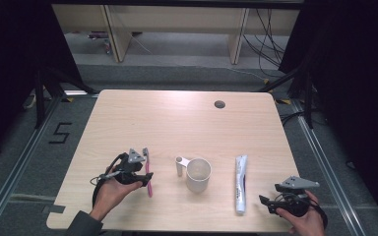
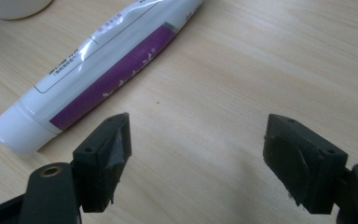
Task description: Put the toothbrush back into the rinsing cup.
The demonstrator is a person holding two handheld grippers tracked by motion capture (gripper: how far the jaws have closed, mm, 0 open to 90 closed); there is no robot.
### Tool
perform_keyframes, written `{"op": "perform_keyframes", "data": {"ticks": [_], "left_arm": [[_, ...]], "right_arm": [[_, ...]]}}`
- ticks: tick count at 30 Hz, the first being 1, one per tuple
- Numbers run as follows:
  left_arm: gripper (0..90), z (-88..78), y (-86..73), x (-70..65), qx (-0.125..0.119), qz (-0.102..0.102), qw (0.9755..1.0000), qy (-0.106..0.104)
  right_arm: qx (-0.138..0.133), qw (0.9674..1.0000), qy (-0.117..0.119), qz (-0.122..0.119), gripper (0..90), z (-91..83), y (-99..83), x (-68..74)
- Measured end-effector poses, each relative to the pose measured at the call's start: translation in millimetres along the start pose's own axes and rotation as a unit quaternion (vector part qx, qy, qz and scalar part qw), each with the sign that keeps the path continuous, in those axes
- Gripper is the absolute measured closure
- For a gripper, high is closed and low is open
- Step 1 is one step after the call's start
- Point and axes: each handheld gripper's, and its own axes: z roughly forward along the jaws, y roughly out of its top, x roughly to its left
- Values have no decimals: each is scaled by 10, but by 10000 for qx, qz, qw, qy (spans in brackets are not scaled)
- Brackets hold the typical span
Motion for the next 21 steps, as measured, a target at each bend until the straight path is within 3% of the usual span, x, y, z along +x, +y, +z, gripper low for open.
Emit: {"op": "perform_keyframes", "data": {"ticks": [4,5,6,7,11,14,21], "left_arm": [[515,70,47,22,164,30,9999,7],[532,109,70,41,248,41,9997,32],[539,109,70,41,248,41,9997,32],[546,151,93,61,329,36,9994,76],[573,212,138,101,551,6,9985,65],[589,237,159,128,613,33,9981,95],[612,308,184,173,792,-45,9968,56]], "right_arm": [[53,9999,-29,90,245,-4,-3,15],[-34,10000,-25,-86,247,6,-2,-4],[-34,10000,-25,-86,247,6,-2,-4],[48,10000,-19,28,247,-3,-5,12],[35,10000,-8,18,249,1,-2,13],[-24,10000,-8,-79,249,12,-3,3],[122,9999,30,49,253,-10,12,19]]}}
